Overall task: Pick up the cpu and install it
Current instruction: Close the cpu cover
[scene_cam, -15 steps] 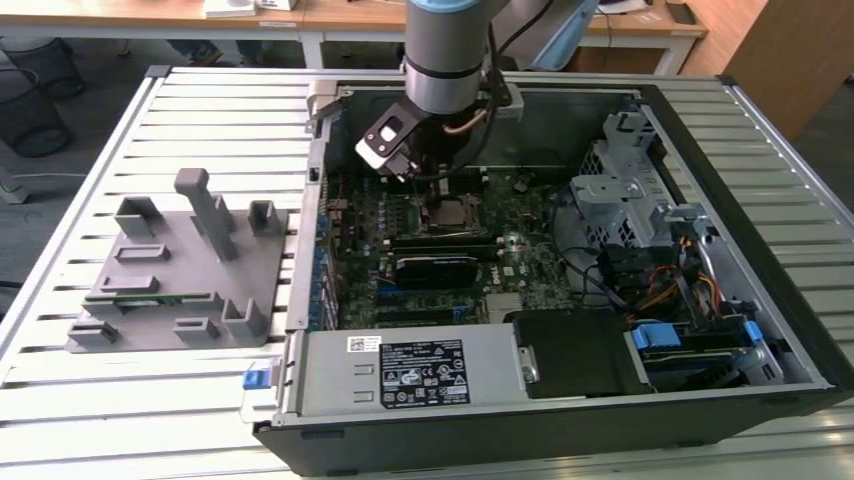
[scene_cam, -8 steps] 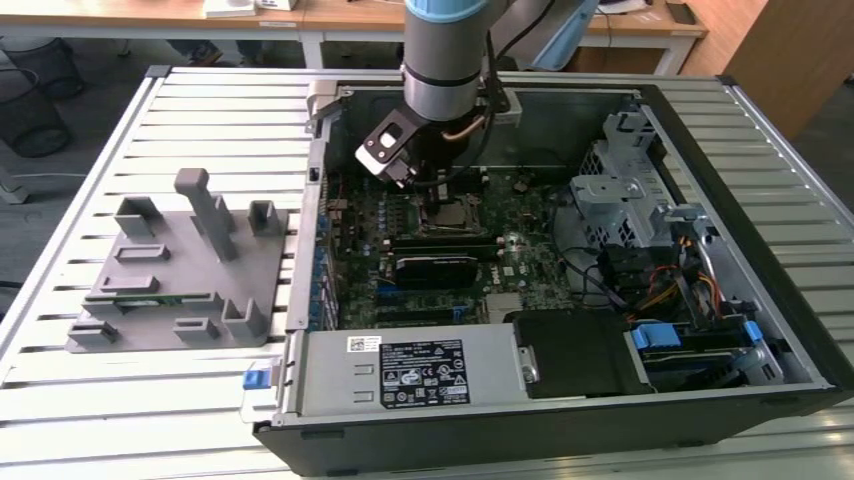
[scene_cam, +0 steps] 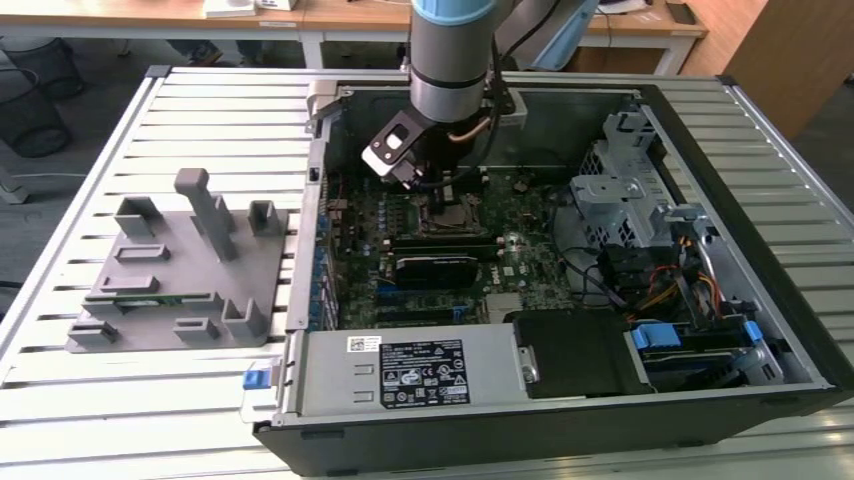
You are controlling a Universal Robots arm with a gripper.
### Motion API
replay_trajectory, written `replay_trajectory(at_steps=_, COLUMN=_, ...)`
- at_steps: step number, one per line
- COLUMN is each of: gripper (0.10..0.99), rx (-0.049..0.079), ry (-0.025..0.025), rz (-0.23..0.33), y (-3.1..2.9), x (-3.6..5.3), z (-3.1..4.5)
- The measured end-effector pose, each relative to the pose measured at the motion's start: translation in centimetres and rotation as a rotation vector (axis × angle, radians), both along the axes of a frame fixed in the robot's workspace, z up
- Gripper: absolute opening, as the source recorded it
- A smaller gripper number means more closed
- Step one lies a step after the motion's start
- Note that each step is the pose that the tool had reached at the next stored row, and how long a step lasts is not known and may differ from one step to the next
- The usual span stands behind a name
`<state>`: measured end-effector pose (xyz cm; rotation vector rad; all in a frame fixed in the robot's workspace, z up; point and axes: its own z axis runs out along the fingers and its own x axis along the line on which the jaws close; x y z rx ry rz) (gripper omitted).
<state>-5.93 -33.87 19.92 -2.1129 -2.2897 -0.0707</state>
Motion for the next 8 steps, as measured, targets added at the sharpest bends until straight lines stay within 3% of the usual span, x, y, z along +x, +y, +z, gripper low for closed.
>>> replay_trajectory(at_steps=4, gripper=0.106, rx=0.000, ry=-0.0001, rz=0.000, y=0.00, x=0.33, z=0.08)
replay_trajectory(at_steps=8, gripper=0.106, rx=0.000, ry=0.0000, rz=0.000, y=0.00, x=0.37, z=1.34)
